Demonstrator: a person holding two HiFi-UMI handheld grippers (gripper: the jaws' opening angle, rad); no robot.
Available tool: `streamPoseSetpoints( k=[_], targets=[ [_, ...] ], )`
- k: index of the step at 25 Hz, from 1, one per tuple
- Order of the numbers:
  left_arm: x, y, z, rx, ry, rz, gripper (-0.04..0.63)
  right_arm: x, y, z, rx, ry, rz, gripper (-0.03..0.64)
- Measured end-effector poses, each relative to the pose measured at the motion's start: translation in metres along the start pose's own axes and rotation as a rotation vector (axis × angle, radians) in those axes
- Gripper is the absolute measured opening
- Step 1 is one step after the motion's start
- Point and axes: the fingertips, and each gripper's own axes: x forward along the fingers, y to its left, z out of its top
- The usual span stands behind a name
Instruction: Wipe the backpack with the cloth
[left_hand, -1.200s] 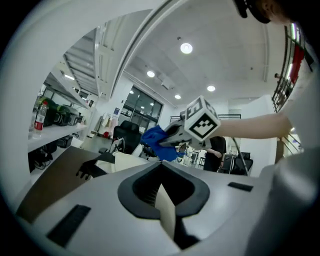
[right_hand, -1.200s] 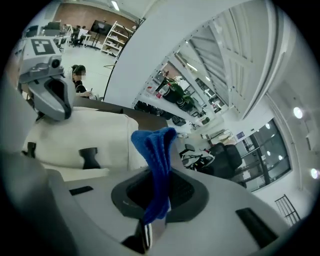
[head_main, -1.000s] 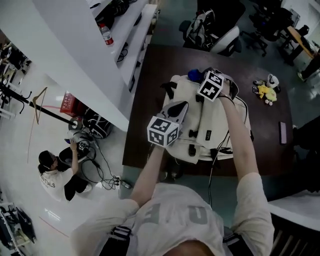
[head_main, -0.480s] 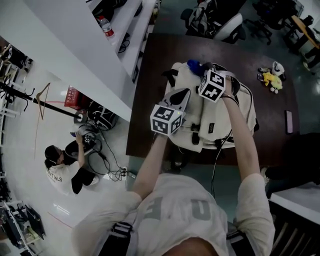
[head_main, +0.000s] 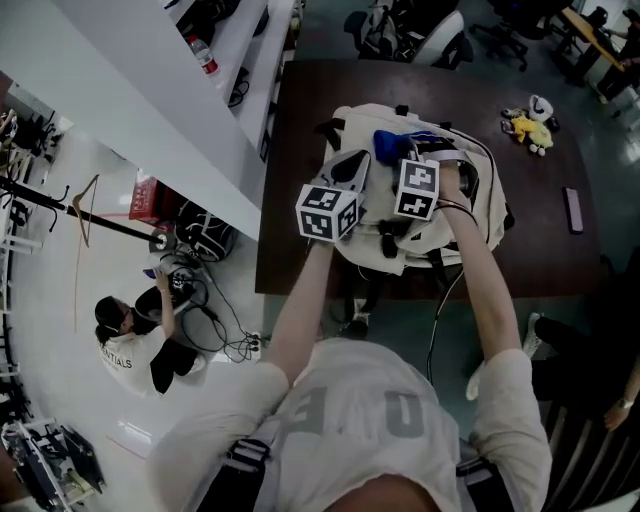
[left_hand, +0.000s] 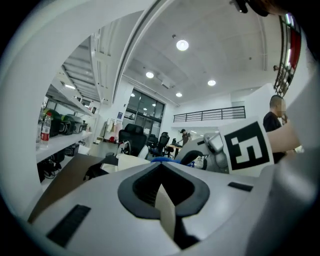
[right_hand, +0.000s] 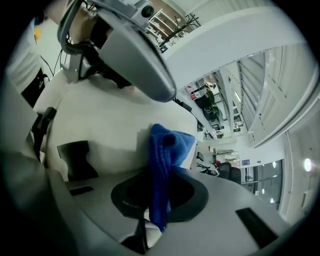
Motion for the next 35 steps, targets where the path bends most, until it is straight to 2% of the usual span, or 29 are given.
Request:
streamPoseSetpoints(
  k=[4,9,12,18,21,24,28,31,35],
  targets=[
    [-0.022,-0.021,0.001,0.053,-0.016,-0.003,0.005,-0.019,0.021,0.002,-0.052,0.014,0.003,0.037],
    [-0.056,-0.045,-0.011,0.045,-0.030,-0.002,0.005,-0.043,0.045,0.027,-0.072,0.010,0.008,0.037],
    [-0.080,-0.050,-0.019,0.040,-0.020,0.010,0.005,-0.049,0.063,0.038,-0.123,0.068,-0.015,0.037],
    [-0.129,-0.046,-0.036,0.005,-0.002,0.057,0.005,-0.074,0.122,0.065,-0.093,0.052,-0.001,0.037],
    [-0.144,-0.055,-0.046,0.014,0.014,0.047,0.005,-0.082,0.156,0.080,-0.051,0.033,0.023,0.037],
    [-0.155,-0.065,-0.053,0.013,0.022,0.033,0.005,-0.088,0.189,0.092,-0.082,0.040,0.041,0.037],
    [-0.164,-0.076,-0.057,0.014,0.025,0.012,0.005,-0.099,0.206,0.099,-0.074,0.047,0.041,0.037],
    [-0.164,-0.084,-0.057,0.012,0.023,-0.006,0.005,-0.110,0.218,0.101,-0.062,0.024,0.088,0.037],
    [-0.157,-0.093,-0.048,0.022,0.004,-0.028,0.005,-0.124,0.245,0.103,-0.055,-0.008,0.195,0.037]
  ],
)
